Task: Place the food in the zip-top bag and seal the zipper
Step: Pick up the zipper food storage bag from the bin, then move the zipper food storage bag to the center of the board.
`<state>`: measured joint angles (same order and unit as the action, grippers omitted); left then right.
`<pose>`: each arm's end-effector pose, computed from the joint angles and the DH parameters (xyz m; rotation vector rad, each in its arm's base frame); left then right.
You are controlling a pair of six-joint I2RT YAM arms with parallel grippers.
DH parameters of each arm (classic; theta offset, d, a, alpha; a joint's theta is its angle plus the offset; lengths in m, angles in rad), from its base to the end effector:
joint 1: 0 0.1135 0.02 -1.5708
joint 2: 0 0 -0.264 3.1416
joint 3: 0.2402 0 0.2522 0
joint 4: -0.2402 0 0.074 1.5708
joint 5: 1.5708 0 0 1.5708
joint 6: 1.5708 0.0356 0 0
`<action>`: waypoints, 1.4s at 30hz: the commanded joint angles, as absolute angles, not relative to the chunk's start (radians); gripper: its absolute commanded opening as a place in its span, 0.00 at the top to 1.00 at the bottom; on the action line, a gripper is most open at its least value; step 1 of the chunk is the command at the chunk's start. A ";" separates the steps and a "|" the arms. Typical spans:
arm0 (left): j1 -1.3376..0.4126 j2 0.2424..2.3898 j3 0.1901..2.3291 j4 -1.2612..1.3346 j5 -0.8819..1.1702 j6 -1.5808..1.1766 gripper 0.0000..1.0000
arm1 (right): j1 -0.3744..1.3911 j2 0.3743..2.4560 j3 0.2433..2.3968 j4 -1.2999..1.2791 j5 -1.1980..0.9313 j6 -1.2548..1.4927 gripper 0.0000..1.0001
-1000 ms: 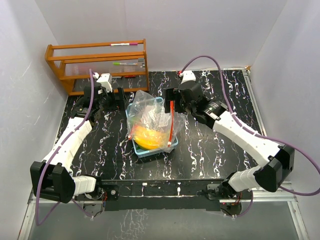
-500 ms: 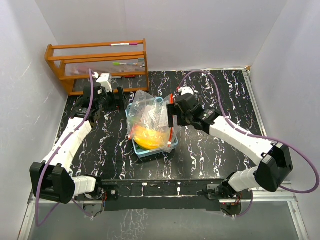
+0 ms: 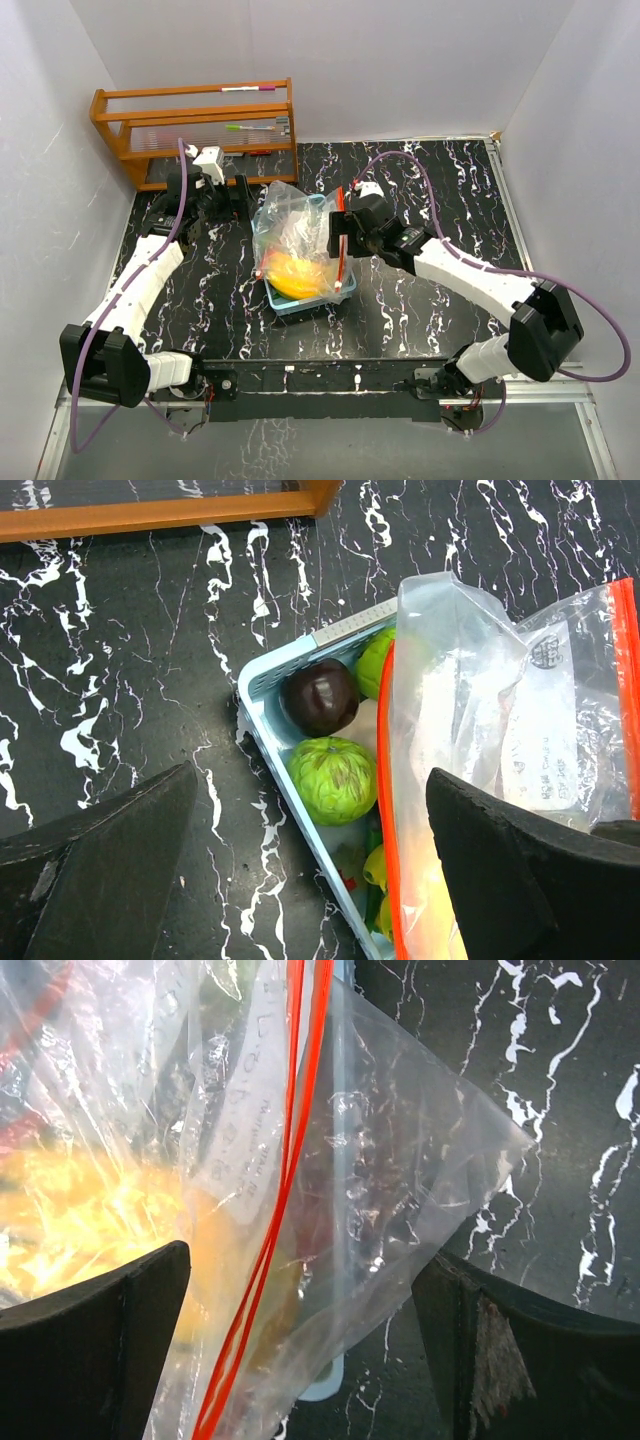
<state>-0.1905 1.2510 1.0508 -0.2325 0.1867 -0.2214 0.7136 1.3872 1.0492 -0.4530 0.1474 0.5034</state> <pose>0.2815 -0.0610 0.3285 0.0898 2.0220 -0.4494 0.2299 0.1921 0.2708 -0.1786 2.3838 0.4165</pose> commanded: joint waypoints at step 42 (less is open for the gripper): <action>-0.267 1.253 0.740 0.036 0.144 -0.657 0.12 | 0.567 0.972 1.016 -0.547 0.708 0.610 0.92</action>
